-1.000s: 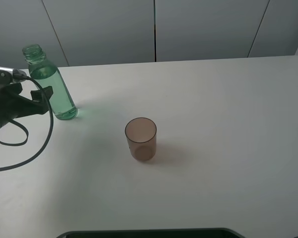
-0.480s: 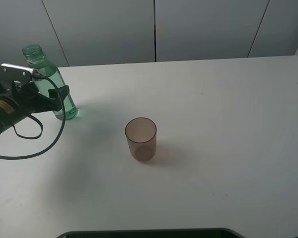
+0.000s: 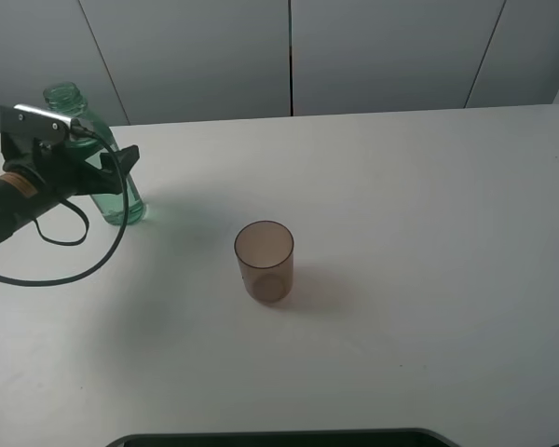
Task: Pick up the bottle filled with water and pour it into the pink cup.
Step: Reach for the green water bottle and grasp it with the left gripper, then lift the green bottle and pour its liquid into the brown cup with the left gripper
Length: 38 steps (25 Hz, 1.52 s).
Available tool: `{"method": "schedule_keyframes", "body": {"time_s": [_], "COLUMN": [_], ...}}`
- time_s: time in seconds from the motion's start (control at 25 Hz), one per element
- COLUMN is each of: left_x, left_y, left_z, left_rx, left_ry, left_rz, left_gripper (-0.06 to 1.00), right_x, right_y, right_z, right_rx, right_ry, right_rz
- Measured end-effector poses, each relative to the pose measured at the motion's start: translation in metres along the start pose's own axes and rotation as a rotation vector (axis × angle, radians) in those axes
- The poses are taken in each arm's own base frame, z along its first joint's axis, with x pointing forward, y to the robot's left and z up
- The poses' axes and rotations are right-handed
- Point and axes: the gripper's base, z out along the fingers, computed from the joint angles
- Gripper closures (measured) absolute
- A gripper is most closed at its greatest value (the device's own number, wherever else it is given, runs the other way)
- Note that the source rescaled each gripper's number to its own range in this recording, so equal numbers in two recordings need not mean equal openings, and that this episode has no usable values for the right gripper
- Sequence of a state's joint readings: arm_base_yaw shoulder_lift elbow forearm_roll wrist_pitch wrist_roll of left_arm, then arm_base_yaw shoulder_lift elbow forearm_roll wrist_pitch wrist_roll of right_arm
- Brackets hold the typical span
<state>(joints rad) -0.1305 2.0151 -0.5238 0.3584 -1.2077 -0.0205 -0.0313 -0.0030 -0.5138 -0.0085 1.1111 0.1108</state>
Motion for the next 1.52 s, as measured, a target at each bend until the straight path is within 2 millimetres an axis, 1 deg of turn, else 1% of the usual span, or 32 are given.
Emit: {"method": "schedule_keyframes", "body": {"time_s": [0.2, 0.24, 0.28, 0.32, 0.36, 0.4, 0.88, 1.28, 1.52], "left_x": [-0.001, -0.001, -0.001, -0.001, -0.001, -0.001, -0.002, -0.002, -0.002], "left_y": [-0.002, -0.002, -0.002, -0.003, -0.003, -0.003, -0.007, -0.007, -0.010], "left_z": [0.000, 0.000, 0.000, 0.000, 0.000, 0.001, 0.002, 0.002, 0.001], "left_rx": [0.021, 0.025, 0.029, 0.032, 0.035, 0.037, 0.082, 0.087, 0.124], "left_ry": [-0.003, -0.003, -0.005, -0.005, -0.005, -0.007, -0.012, -0.011, -0.010], "left_rz": [0.009, 0.010, 0.012, 0.013, 0.014, 0.015, 0.045, 0.043, 0.040], "left_gripper": [-0.04, 0.02, 0.21, 0.51, 0.94, 0.91, 0.91, 0.92, 0.92], "right_x": [0.000, 0.000, 0.000, 0.000, 0.000, 0.000, 0.000, 0.000, 0.000], "right_y": [0.000, 0.000, 0.000, 0.000, 0.000, 0.000, 0.000, 0.000, 0.000], "right_z": [0.000, 0.000, 0.000, 0.000, 0.000, 0.000, 0.000, 0.000, 0.000], "right_rx": [0.000, 0.000, 0.000, 0.000, 0.000, 0.000, 0.000, 0.000, 0.000], "right_ry": [0.000, 0.000, 0.000, 0.000, 0.000, 0.000, 0.000, 0.000, 0.000], "right_rz": [0.000, 0.000, 0.000, 0.000, 0.000, 0.000, 0.000, 0.000, 0.000]}}
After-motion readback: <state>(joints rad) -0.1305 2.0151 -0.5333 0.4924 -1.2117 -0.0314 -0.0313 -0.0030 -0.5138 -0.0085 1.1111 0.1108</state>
